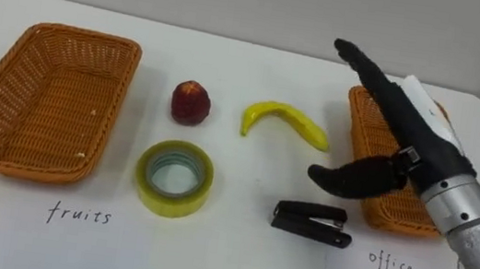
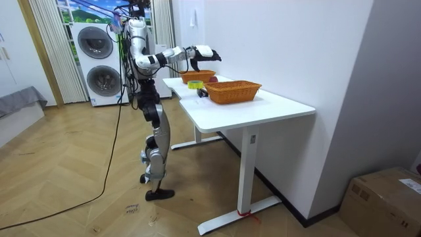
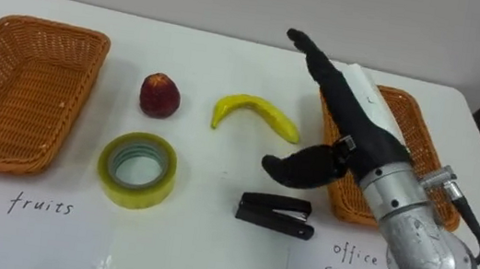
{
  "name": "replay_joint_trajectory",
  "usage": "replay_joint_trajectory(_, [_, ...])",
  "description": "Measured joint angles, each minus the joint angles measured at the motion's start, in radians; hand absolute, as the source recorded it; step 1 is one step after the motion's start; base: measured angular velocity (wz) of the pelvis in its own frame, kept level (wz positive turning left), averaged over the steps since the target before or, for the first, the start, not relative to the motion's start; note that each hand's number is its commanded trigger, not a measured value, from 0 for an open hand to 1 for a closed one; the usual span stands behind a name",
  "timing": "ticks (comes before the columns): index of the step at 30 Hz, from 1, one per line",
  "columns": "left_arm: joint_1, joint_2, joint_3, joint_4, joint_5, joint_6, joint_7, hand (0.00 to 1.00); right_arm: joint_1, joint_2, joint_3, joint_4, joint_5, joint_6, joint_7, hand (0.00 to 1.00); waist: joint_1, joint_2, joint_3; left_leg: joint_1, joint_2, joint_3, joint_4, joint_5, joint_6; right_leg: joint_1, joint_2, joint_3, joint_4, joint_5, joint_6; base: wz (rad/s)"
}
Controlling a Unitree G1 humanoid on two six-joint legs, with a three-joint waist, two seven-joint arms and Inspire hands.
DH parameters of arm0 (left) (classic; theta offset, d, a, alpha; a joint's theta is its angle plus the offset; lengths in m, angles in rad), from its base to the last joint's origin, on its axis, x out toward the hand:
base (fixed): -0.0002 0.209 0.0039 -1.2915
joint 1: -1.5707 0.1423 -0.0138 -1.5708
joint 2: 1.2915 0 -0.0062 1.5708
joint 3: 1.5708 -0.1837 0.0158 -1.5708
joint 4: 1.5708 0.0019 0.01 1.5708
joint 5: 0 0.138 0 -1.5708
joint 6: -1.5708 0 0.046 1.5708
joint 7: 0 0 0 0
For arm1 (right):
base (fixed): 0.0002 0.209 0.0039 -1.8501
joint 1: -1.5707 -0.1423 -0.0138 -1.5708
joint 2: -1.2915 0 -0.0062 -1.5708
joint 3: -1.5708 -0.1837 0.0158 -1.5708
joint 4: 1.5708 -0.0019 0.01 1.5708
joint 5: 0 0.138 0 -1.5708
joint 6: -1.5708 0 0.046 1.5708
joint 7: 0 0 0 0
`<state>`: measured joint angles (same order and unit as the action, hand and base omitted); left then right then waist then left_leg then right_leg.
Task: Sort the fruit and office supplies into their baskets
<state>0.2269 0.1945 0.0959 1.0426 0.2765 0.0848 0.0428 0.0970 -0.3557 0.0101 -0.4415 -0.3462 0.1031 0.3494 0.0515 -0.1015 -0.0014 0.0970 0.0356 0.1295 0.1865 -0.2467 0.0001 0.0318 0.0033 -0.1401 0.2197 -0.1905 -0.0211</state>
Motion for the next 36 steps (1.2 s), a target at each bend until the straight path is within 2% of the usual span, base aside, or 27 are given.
replay_joint_trajectory(6, [-0.001, 0.007, -0.002, 0.0, 0.0, -0.001, -0.013, 0.0, 0.0, 0.0, 0.003, 0.015, -0.023, 0.006, 0.102, 0.0, 0.013, -0.001, 0.0011, 0.001, 0.0, -0.004, 0.0, 0.0, 0.0, 0.002, 0.001, -0.002, 0.001, 0.001, 0.0, 0.02])
replay_joint_trajectory(10, [0.001, 0.019, -0.002, 0.0, 0.0, -0.001, -0.013, 0.0, 0.0, 0.001, 0.006, 0.039, -0.022, 0.023, 0.174, 0.0, 0.013, -0.003, 0.0042, 0.001, -0.001, -0.013, 0.001, 0.0, 0.0, 0.004, 0.0, -0.005, 0.001, 0.001, 0.0, 0.02])
replay_joint_trajectory(19, [-0.017, 0.03, 0.001, 0.011, -0.001, -0.001, -0.013, 0.0, 0.002, 0.001, 0.006, 0.055, -0.025, 0.03, 0.29, 0.0, 0.017, 0.0, 0.0069, 0.0, -0.001, -0.028, 0.001, 0.0, 0.0, 0.02, 0.001, -0.018, -0.018, 0.008, 0.001, 0.04])
replay_joint_trajectory(27, [-0.043, 0.034, 0.001, 0.046, -0.001, 0.0, -0.016, 0.0, 0.003, 0.001, 0.006, 0.076, -0.047, 0.032, 0.36, 0.0, 0.033, 0.0, 0.0067, 0.0, 0.0, -0.034, 0.001, 0.0, 0.0, 0.02, 0.0, -0.026, -0.018, 0.008, 0.001, 0.01])
replay_joint_trajectory(36, [-0.047, 0.038, 0.001, 0.046, -0.001, 0.0, -0.014, 0.0, 0.004, 0.001, 0.01, 0.127, -0.074, 0.061, 0.397, 0.0, 0.036, -0.006, 0.0033, -0.002, -0.001, -0.036, 0.0, 0.0, 0.0, 0.019, 0.0, -0.028, -0.019, 0.008, 0.001, 0.0])
